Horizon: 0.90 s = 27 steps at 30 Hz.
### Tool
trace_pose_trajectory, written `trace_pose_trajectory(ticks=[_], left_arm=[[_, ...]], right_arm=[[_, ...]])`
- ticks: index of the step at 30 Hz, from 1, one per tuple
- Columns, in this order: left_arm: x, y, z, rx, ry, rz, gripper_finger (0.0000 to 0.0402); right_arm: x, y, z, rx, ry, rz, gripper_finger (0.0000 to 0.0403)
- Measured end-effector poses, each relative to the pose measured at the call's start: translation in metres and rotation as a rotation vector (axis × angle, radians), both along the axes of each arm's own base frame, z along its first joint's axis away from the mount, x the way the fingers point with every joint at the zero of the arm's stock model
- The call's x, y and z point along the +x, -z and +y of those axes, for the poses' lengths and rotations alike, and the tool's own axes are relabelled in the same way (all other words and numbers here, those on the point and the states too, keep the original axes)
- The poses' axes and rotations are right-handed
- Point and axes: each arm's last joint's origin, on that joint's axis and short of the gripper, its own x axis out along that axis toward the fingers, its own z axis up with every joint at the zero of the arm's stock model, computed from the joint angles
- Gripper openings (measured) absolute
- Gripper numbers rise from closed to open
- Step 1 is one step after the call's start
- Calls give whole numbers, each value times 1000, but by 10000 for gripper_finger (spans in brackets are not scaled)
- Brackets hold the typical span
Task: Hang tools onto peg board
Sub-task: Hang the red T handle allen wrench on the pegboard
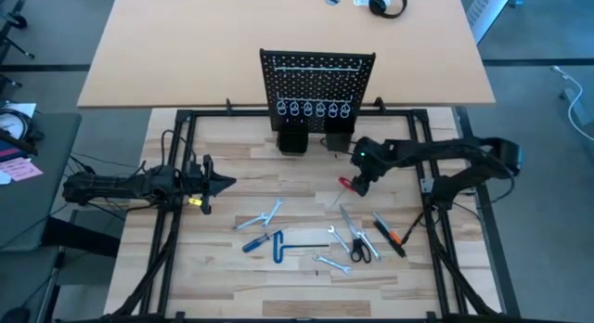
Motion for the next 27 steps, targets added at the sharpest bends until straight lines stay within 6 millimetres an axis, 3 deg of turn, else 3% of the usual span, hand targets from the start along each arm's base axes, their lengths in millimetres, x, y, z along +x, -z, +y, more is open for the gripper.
trace_pose_trajectory(ticks=[11,17,24,27], left_arm=[[0,0,0,-11,7,3,0],[0,0,0,-18,9,1,0],[0,0,0,-18,11,1,0],[0,0,0,-18,11,1,0]], right_arm=[[15,16,8,41,-56,-9,252],[22,24,21,-54,-98,51,202],[21,20,32,-158,-109,78,115],[20,19,34,-164,-117,74,108]])
